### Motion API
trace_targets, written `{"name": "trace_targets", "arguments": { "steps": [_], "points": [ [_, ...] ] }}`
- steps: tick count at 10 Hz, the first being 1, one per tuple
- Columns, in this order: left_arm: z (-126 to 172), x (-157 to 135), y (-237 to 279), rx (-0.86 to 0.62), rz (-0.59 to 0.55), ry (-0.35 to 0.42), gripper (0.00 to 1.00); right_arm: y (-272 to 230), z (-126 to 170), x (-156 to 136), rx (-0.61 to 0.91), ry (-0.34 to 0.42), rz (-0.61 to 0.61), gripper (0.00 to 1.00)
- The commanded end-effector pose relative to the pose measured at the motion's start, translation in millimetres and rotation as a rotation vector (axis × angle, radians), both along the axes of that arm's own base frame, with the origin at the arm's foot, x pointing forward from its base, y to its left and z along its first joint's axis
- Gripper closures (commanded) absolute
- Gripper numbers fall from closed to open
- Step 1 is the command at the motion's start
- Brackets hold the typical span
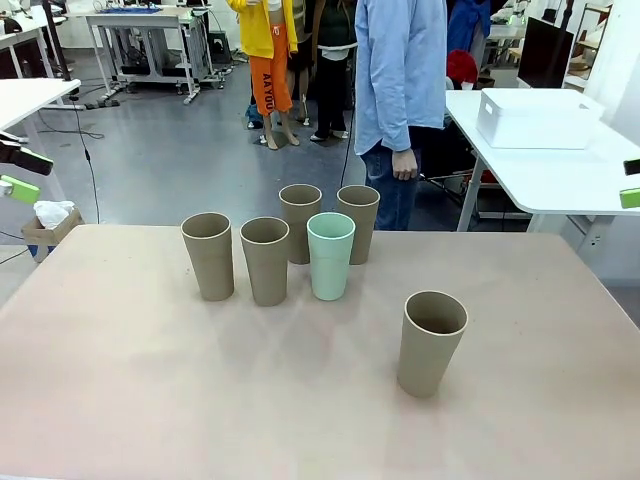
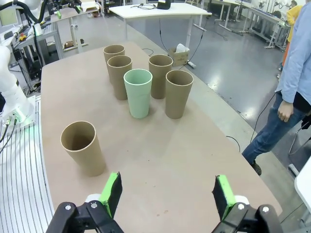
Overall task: Stack the cups and store them in the basket.
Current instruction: Pick up two Reusable plastic cups , one in each hand.
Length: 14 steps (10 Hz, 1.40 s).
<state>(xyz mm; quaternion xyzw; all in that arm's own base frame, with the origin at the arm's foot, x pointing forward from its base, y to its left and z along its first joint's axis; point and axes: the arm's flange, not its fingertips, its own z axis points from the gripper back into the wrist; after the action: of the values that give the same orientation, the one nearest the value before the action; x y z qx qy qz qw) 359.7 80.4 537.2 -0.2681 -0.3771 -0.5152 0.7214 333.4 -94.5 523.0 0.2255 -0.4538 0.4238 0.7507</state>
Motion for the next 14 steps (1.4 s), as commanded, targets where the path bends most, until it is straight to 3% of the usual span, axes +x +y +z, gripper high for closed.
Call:
{"name": "trace_targets", "arguments": {
  "steps": [1, 14],
  "points": [
    [0.9, 0.1, 0.8, -0.011, -0.012, -0.013, 0.0, -2.1, 1.3, 4.0, 0.004, -0.028, 0.015, 0.0],
    [0.9, 0.1, 0.8, -0.011, -0.012, -0.013, 0.0, -2.1, 1.3, 4.0, 0.004, -0.028, 0.015, 0.0]
  ]
}}
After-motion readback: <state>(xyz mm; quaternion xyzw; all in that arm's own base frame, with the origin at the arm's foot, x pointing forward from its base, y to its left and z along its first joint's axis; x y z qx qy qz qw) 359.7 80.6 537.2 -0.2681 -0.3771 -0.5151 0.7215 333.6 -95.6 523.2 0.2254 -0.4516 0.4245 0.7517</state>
